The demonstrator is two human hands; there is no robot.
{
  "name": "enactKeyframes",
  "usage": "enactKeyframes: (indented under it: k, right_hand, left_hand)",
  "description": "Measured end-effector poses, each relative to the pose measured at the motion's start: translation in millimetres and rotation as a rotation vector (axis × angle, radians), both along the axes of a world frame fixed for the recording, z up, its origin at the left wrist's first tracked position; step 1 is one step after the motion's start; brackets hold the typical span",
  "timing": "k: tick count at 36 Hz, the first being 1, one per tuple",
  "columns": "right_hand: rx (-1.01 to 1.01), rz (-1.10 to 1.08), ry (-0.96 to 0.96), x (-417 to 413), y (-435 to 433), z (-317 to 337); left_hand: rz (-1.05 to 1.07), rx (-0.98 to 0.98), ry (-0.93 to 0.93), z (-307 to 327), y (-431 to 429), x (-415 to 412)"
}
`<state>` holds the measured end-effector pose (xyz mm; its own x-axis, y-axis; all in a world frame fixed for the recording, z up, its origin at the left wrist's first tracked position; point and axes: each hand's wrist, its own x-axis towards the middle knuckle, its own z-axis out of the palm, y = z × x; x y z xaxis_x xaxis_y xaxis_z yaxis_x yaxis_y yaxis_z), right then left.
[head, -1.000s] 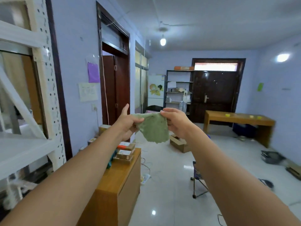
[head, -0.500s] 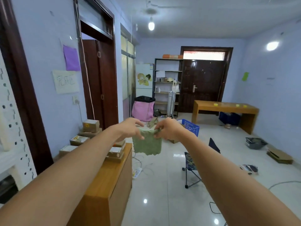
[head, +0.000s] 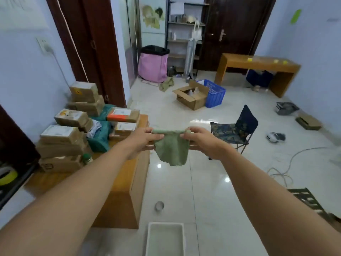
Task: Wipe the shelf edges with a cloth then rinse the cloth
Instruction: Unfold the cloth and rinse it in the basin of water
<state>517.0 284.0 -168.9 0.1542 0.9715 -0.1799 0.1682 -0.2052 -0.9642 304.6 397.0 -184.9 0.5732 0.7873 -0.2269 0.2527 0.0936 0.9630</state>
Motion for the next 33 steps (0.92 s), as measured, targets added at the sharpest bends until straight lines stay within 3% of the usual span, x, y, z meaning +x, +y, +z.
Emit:
enactKeyframes:
  k: [8,11,16,23,33]
  right_hand:
    - [-0.289,-0.125,0.329,-1.6,23.7,-177.9]
    - [-0.363,-0.192,0.373,-1.4,25.7,-249.1]
    - [-0.469,-0.331,0.228,1.1,27.3,-372.5]
    - [-0.571,-0.248,-0.176,-18.3,23.1,-560.8]
    - [-0.693,-0.194,-0.43,-55.0,0.2,-811.1]
  left_hand:
    - [0.16,-0.381,0.007,-177.9,20.9,13.9]
    - [0.214,-0.503,-0.006,-246.6,16.6,19.7]
    - [0.254,-0.62,0.063,-370.2,0.7,26.9]
    - [0.417,-0.545,0.255,-561.9,-20.8,39.5]
    - [0.473,-0.414,0.545,-802.3,-72.2,59.1]
